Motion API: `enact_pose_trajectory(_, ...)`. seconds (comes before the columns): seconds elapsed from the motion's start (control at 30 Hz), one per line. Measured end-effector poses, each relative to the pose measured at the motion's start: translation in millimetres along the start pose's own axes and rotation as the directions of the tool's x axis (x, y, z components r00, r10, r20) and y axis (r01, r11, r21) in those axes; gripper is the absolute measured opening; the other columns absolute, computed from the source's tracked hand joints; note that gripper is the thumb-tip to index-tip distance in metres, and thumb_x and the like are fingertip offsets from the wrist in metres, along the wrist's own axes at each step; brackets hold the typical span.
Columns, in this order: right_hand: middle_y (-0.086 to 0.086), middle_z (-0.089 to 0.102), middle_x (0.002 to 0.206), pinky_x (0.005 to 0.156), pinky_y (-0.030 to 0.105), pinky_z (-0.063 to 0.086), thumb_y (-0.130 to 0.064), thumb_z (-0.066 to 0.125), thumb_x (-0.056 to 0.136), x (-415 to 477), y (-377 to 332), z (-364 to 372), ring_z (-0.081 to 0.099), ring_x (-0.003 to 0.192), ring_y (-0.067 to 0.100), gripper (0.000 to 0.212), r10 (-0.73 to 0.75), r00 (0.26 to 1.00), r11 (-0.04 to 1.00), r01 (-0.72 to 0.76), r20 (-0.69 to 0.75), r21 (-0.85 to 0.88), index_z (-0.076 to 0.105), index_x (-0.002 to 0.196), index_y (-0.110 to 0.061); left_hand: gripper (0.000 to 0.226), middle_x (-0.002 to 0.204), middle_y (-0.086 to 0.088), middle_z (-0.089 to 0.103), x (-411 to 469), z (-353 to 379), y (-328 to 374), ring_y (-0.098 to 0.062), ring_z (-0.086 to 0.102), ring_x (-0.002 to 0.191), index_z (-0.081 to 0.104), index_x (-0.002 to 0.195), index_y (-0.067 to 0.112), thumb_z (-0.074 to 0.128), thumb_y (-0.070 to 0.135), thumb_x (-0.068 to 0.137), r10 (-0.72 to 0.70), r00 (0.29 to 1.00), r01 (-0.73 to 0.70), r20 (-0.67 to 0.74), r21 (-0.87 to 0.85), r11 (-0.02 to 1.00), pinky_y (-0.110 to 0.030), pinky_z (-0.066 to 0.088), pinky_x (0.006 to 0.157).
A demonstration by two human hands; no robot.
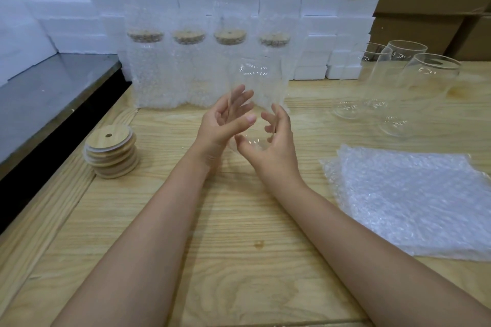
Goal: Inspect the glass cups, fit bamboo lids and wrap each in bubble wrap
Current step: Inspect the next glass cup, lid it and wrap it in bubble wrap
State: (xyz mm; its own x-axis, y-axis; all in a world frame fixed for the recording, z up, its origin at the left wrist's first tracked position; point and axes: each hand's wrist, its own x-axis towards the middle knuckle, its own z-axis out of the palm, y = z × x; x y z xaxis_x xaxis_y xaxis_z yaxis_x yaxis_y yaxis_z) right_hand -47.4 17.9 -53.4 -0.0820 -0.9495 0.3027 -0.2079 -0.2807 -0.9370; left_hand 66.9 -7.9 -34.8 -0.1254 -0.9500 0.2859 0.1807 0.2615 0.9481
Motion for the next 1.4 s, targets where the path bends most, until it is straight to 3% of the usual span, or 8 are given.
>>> enact_pose_trajectory(0.23, -0.011, 0.039, 0.142, 0.105, 0.034, 0.042, -0.023, 0.079, 0.072, 1.4, 0.9, -5.0, 0.041, 0.131, 0.012, 0.091, -0.041, 0.999, 0.997, 0.04, -0.013, -0.063, 0.021, 0.142, -0.03, 0.085, 0.14, 0.006, 0.048, -4.5, 8.9, 1.3, -0.002, 0.043, 0.132, 0.042, 0.127, 0.037, 0.081, 0.038, 0.051, 0.152, 0.987, -0.158, 0.046, 0.23, 0.96, -0.025, 0.036, 0.107)
enact_pose_trajectory(0.43, -0.033, 0.043, 0.123, 0.077, -0.006, 0.033, -0.024, 0.077, 0.074, 4.5, 0.0, -8.6, 0.043, 0.101, -0.026, 0.084, -0.079, 0.996, 0.994, 0.076, -0.029, -0.084, 0.026, 0.141, -0.031, 0.09, 0.14, 0.005, 0.043, -4.8, 7.4, -12.7, -0.003, 0.039, 0.134, 0.035, 0.136, 0.025, 0.08, 0.038, 0.06, 0.296, 0.951, -0.307, 0.088, 0.385, 0.871, -0.021, 0.032, 0.108)
enact_pose_trajectory(0.67, -0.009, 0.046, 0.141, 0.099, 0.023, 0.045, -0.018, 0.075, 0.077, 5.3, 4.1, -5.3, 0.05, 0.123, 0.007, 0.083, -0.137, 0.99, 0.975, 0.13, -0.028, -0.179, 0.026, 0.143, -0.029, 0.092, 0.148, -0.006, 0.033, -4.7, 4.4, -19.6, -0.025, 0.034, 0.14, 0.027, 0.137, 0.023, 0.078, 0.039, 0.062, 0.419, 0.905, -0.394, 0.07, 0.507, 0.767, -0.038, 0.031, 0.115)
enact_pose_trajectory(0.77, -0.01, 0.046, 0.139, 0.092, 0.006, 0.04, -0.016, 0.072, 0.077, 7.9, 5.7, -5.5, 0.049, 0.12, 0.002, 0.077, -0.147, 0.989, 0.972, 0.138, -0.031, -0.191, 0.034, 0.144, -0.023, 0.089, 0.144, 0.0, 0.034, -5.1, 5.7, -18.8, -0.028, 0.037, 0.139, 0.027, 0.135, 0.03, 0.077, 0.039, 0.062, 0.45, 0.891, -0.416, 0.068, 0.523, 0.744, -0.044, 0.034, 0.113)
enact_pose_trajectory(1.07, -0.05, 0.036, 0.106, 0.077, -0.007, 0.031, -0.01, 0.074, 0.076, 7.5, 10.7, -9.1, 0.034, 0.096, -0.037, 0.084, -0.131, 0.991, 0.986, 0.13, -0.01, -0.107, 0.027, 0.142, -0.031, 0.088, 0.139, 0.003, 0.049, -6.6, 4.5, -15.9, -0.001, 0.045, 0.125, 0.031, 0.136, 0.037, 0.077, 0.044, 0.061, 0.447, 0.893, -0.389, 0.055, 0.593, 0.705, -0.007, 0.033, 0.099)
enact_pose_trajectory(1.2, -0.045, 0.039, 0.112, 0.086, -0.003, 0.032, -0.02, 0.075, 0.073, 5.5, 4.0, -8.9, 0.038, 0.106, -0.028, 0.084, -0.162, 0.986, 0.981, 0.156, -0.047, -0.117, 0.023, 0.133, -0.047, 0.095, 0.138, 0.019, 0.044, -5.4, 4.2, -16.9, 0.011, 0.042, 0.125, 0.037, 0.141, 0.02, 0.077, 0.049, 0.061, 0.43, 0.902, -0.377, 0.041, 0.563, 0.736, -0.007, 0.033, 0.099)
enact_pose_trajectory(1.33, -0.013, 0.042, 0.137, 0.105, 0.024, 0.037, -0.015, 0.077, 0.075, 4.8, 4.9, -7.0, 0.04, 0.127, 0.012, 0.087, -0.2, 0.978, 0.97, 0.19, -0.057, -0.152, 0.027, 0.146, -0.029, 0.098, 0.136, 0.035, 0.037, -3.9, 1.9, -19.4, 0.009, 0.04, 0.128, 0.037, 0.142, 0.011, 0.078, 0.049, 0.062, 0.417, 0.908, -0.37, 0.043, 0.548, 0.75, -0.015, 0.036, 0.103)
enact_pose_trajectory(1.4, -0.006, 0.043, 0.141, 0.102, 0.009, 0.026, -0.011, 0.075, 0.076, 5.3, 7.3, -6.6, 0.039, 0.125, 0.017, 0.085, -0.243, 0.967, 0.953, 0.222, -0.082, -0.208, 0.03, 0.145, -0.028, 0.101, 0.132, 0.046, 0.032, -3.8, 0.9, -19.8, 0.006, 0.039, 0.131, 0.036, 0.143, 0.005, 0.078, 0.048, 0.062, 0.402, 0.914, -0.364, 0.05, 0.536, 0.762, -0.025, 0.039, 0.106)
